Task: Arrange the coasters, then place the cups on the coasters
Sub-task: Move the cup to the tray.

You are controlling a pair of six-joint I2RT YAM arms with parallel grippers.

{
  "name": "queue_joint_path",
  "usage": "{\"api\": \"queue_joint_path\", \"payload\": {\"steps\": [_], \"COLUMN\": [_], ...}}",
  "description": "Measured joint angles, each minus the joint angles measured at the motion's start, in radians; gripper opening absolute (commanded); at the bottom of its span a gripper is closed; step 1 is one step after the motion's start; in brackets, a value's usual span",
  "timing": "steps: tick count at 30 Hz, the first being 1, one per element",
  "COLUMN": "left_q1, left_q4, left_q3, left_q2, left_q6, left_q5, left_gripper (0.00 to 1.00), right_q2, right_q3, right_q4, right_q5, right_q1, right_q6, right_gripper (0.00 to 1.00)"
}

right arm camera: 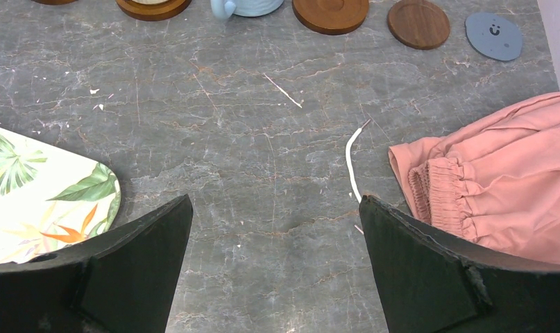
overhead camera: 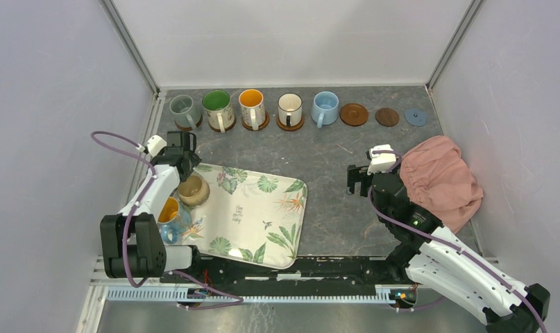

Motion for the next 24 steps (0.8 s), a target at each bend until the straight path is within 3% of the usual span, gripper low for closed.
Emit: {"api": "queue_joint_path", "payload": {"steps": [11,24], "left_q1": [-0.166,-0.481], "left_q4": [0.008,-0.003], "left_q3": [0.000,0.028], "left_q2": [0.000,0.043], "left_q6": [-0.002,-0.063], "left_q5": [0.007,0.017], "left_gripper": [1.00,1.00], "right_q2": [-0.008,-0.035], "right_q3": [0.000,0.000], "right_q4": [-0.001,-0.017], "right_q5": [0.001,0.005], "right_q1": [0.000,0.000], "right_q6": [0.000,0.006], "right_gripper": [0.98,0.98]}}
